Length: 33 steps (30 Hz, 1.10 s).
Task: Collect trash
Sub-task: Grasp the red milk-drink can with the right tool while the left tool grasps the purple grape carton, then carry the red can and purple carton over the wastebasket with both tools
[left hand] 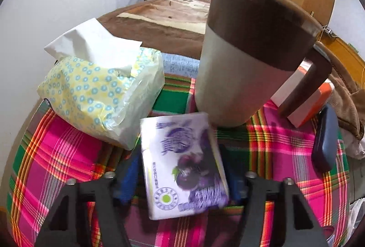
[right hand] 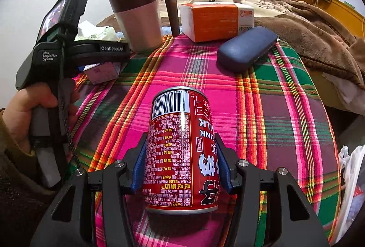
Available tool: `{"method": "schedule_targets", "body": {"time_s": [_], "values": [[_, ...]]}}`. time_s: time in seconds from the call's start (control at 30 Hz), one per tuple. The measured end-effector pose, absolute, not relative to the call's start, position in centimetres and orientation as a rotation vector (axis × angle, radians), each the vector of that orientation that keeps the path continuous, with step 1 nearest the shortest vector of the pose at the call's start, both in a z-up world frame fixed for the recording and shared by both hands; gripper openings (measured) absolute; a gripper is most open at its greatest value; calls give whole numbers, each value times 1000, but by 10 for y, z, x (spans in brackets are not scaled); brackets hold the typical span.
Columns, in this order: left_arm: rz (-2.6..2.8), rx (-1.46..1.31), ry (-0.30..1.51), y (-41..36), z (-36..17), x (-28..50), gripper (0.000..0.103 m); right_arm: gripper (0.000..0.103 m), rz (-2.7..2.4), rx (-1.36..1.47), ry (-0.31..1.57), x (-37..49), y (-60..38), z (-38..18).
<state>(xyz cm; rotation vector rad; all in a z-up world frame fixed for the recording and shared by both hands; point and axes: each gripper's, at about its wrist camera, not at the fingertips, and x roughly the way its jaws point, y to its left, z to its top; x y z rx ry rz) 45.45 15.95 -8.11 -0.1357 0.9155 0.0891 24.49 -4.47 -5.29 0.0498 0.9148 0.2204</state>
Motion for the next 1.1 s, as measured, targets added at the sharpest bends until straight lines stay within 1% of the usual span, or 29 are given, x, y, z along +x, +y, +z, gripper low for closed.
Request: {"method": "schedule_targets", "body": {"time_s": [0.03, 0.2, 0.33, 0.67, 1.1], "values": [[89, -125, 908, 158, -80, 454, 56, 54, 221, 52, 915, 245, -45, -53], [80, -123, 908, 153, -77, 453, 55, 54, 223, 61, 916, 245, -47, -53], [60, -116, 900, 148, -73, 436, 55, 54, 218, 63, 917, 244, -51, -53], [11, -119, 848, 134, -48, 369, 55, 54, 193, 103, 900, 228, -75, -44], [-63, -100, 779, 97, -7, 284, 55, 54, 148, 134, 802, 183, -119, -8]]}}
